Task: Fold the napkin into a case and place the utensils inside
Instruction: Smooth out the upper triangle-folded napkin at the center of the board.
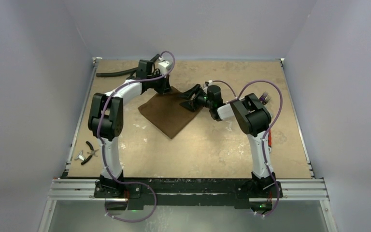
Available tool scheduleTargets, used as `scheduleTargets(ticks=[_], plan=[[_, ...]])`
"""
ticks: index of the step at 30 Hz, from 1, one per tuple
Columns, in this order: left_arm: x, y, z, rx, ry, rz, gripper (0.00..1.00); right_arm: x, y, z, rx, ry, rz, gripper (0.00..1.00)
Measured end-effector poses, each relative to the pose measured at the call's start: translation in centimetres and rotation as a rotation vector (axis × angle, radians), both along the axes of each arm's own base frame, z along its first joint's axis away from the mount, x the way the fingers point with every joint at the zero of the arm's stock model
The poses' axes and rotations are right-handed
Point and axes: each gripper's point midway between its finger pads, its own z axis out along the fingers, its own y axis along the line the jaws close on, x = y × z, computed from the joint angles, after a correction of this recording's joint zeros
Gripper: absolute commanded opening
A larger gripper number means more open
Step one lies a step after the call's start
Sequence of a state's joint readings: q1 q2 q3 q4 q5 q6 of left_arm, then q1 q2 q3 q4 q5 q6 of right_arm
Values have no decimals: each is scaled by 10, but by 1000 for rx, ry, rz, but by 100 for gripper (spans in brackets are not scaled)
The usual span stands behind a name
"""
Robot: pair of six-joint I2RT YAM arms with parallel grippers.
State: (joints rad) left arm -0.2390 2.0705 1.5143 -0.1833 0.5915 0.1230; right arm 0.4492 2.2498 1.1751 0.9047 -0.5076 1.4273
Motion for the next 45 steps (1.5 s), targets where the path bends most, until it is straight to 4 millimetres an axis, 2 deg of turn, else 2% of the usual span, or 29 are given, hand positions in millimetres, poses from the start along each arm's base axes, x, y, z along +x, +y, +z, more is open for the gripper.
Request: scheduleTargets(ticks=[4,7,12,19,30,32,34,35,36,37,41,42,45], plan=[[-10,-4,9,-12,-14,-18,0,-6,-4,3,27,12,-12,65],[-17,-6,8,-17,-10,-29,0,-5,-5,6,48,15,-33,65],[-31,-7,-4,-13,21,-39,0,-5,-6,14,91,1,-50,66],[-46,-6,-16,-10,61,-50,0,-4,-7,10,83,19,-68,63],[-59,-12,6,-49,30,-89,0,-2,5,7,43,48,-72,45],[-61,-13,7,-52,32,-94,0,-2,6,6,39,52,-71,37],[-64,-13,5,-55,39,-100,0,-3,8,5,35,53,-70,25],[-65,-13,4,-55,44,-102,3,-2,8,5,31,53,-73,16],[-68,-13,2,-55,51,-106,12,-2,8,3,26,53,-75,11],[-70,-13,1,-54,56,-111,24,-2,8,3,23,53,-78,8],[-78,-11,-4,-42,89,-125,60,-5,6,6,9,48,-75,0],[-80,-10,-4,-41,100,-125,64,-8,5,9,6,45,-72,0],[-83,-3,3,-46,114,-112,65,-17,2,18,-6,31,-64,0]])
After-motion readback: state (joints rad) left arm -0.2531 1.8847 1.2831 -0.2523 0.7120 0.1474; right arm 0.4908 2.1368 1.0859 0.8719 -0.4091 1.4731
